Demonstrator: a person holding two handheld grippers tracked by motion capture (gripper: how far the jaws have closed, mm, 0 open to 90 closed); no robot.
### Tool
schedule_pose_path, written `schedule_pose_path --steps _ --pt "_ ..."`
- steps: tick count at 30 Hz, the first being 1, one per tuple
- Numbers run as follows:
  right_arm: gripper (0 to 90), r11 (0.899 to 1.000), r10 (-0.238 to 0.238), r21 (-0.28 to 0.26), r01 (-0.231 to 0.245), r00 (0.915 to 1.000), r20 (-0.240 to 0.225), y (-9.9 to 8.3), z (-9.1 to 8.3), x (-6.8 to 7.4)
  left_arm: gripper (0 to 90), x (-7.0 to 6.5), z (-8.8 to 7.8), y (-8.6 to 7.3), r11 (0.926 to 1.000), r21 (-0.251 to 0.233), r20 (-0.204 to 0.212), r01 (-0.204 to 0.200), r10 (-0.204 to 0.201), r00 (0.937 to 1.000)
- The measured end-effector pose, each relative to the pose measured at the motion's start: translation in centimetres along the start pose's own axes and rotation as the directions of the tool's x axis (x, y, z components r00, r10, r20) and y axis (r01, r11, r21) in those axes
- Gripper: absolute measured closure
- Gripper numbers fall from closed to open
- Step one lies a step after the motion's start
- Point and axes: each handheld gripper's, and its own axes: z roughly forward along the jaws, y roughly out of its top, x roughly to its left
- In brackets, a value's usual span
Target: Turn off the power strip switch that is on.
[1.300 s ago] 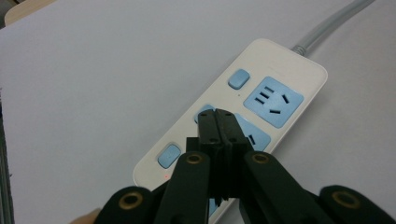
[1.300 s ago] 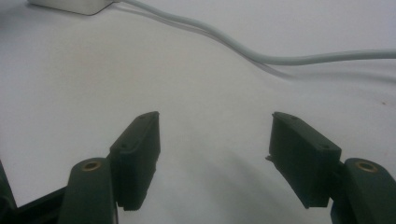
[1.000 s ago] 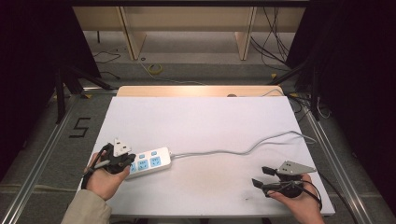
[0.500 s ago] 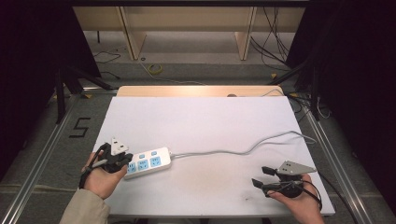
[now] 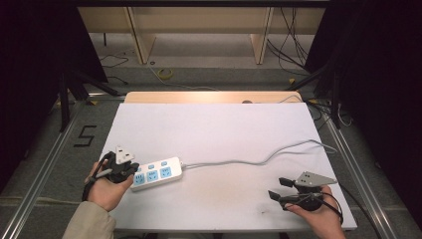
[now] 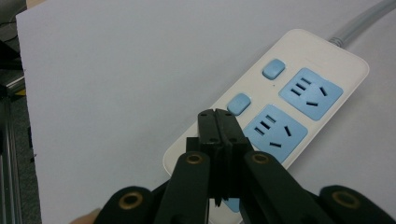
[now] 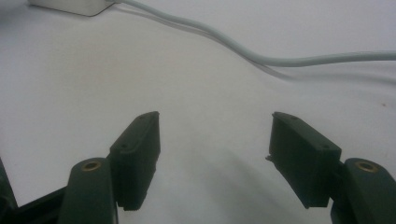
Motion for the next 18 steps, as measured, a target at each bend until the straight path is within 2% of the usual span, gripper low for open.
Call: schedule_pose_path --steps 18 --pt "34.6 1.0 0.0 -0.001 0.0 1.0 0.001 0.04 -0.03 0.02 89.8 0.45 0.04 -0.03 0.9999 0.007 -0.009 0.01 -0.01 0.9999"
